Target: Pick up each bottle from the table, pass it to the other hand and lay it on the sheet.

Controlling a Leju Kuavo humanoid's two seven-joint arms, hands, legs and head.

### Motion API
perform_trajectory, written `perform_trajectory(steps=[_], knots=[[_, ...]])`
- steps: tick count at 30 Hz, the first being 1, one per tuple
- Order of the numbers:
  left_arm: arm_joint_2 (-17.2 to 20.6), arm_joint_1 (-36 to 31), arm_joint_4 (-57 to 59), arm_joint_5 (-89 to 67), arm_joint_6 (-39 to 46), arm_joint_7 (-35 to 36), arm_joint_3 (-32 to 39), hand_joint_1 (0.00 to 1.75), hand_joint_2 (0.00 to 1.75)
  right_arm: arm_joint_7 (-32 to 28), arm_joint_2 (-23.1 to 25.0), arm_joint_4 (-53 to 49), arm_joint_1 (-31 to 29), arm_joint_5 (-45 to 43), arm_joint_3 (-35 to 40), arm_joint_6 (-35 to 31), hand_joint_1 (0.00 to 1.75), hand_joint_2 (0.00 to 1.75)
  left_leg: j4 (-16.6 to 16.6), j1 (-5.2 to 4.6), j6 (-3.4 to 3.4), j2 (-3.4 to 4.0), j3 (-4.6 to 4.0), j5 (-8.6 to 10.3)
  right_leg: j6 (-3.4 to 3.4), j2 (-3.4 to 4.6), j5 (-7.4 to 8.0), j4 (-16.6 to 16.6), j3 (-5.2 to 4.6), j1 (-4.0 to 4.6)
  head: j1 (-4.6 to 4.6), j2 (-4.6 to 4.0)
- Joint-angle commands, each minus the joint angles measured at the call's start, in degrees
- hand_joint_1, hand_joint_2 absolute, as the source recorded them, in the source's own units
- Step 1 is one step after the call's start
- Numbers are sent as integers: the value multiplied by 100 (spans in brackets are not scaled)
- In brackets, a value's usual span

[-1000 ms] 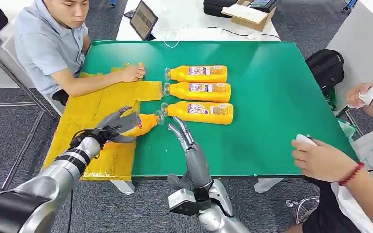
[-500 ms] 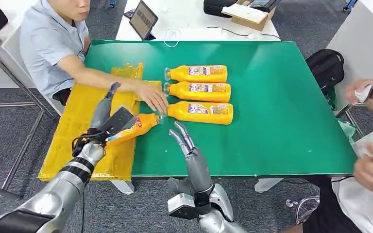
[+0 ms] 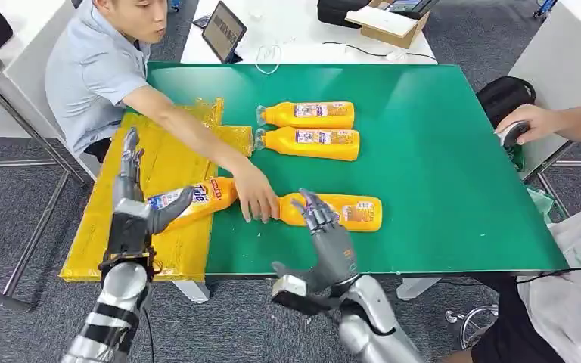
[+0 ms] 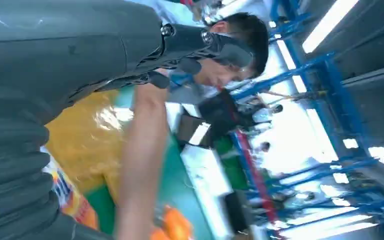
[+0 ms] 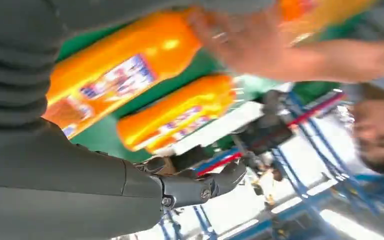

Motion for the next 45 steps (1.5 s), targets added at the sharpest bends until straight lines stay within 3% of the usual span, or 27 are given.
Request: perform_trajectory(steps=[1, 6, 16, 22, 25, 31, 45], knots=[[-169, 581, -946, 496, -153, -91, 63, 0, 175, 236, -207, 1231, -727, 273, -463, 150, 0, 175, 3, 7, -9, 13, 34, -17, -14, 13, -10, -2, 31, 8, 0, 0], [-254, 639, -963, 617, -102, -180, 109, 0, 175, 494, -214, 1442, -800, 476, -460, 209, 0, 175, 0, 8, -7, 0, 17, -6, -9, 2, -5, -3, 15, 9, 0, 0], [-224, 510, -598, 441, 211, -270, 23, 0, 175, 883, 150, 3207, -1681, 734, -376, 370, 0, 175, -2, 6, -5, 4, 12, -1, -7, 6, 1, -2, 9, 6, 2, 0], [-227, 515, -589, 437, 215, -271, 16, 0, 175, 890, 146, 3250, -1717, 736, -377, 374, 0, 175, -2, 5, -6, -3, 14, 0, -6, -1, -2, -2, 12, 5, 0, 0], [-110, 493, -438, -227, 447, 73, -84, 0, 175, 1354, 103, 3646, -1932, 1133, -216, 462, 0, 175, 3, 9, -10, 1, 32, -12, -13, 3, -12, 2, 30, 10, 0, 0], [-83, 583, -319, -222, 103, 236, -128, 0, 175, 1930, -31, 3832, -2040, 1747, -241, 16, 0, 175, -3, 6, -7, -4, 24, -4, -9, -1, -5, -3, 23, 6, 0, 0], [67, 655, -264, -485, -174, 471, -116, 0, 175, 2158, -15, 4469, -2280, 1727, -496, 1121, 0, 175, -4, 9, -9, -9, 39, -4, -12, -11, -8, -6, 37, 10, 0, 0]])
